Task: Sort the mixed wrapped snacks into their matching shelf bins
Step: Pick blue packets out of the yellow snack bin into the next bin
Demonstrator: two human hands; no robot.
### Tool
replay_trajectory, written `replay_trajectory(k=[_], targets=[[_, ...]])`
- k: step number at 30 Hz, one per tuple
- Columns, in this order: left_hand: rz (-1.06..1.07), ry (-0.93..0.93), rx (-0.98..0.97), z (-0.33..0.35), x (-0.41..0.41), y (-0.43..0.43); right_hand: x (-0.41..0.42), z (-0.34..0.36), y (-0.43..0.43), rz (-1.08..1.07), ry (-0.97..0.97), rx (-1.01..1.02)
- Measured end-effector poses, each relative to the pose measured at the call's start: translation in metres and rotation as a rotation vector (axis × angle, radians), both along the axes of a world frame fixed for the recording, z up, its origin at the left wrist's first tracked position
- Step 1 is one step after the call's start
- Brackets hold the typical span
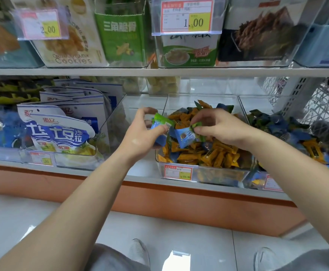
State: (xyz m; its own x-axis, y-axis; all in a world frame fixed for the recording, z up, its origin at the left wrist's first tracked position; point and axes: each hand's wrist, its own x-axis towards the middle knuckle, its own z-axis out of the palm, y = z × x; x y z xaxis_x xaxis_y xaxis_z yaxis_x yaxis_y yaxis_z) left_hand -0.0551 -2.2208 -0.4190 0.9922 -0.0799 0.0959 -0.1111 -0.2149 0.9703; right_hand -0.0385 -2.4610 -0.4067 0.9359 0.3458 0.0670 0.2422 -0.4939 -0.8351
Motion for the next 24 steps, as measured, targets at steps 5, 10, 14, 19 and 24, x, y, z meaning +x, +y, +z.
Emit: replay_trajectory(k=[5, 10, 14, 19, 24], targets=[[-0.024, 0.004, -0.036, 0.006, -0.002, -0.010, -0.009, 0.002, 0.018, -0.048, 0.214, 0.485], [0.092, 0.011, -0.054, 0.006, -0.002, -0.015, -0.015, -0.002, 0.047, -0.177, 0.219, 0.691], [0.065, -0.097, 0.055, 0.004, 0.000, -0.005, -0.010, -0.008, 0.058, -0.088, 0.172, 0.567], [0.196, -0.124, 0.192, 0.000, 0.005, 0.019, 0.018, -0.029, 0.046, -0.156, -0.091, 0.183], [0.200, -0.092, 0.224, -0.005, 0.005, 0.028, 0.036, -0.060, 0.041, 0.045, -0.333, -0.736]])
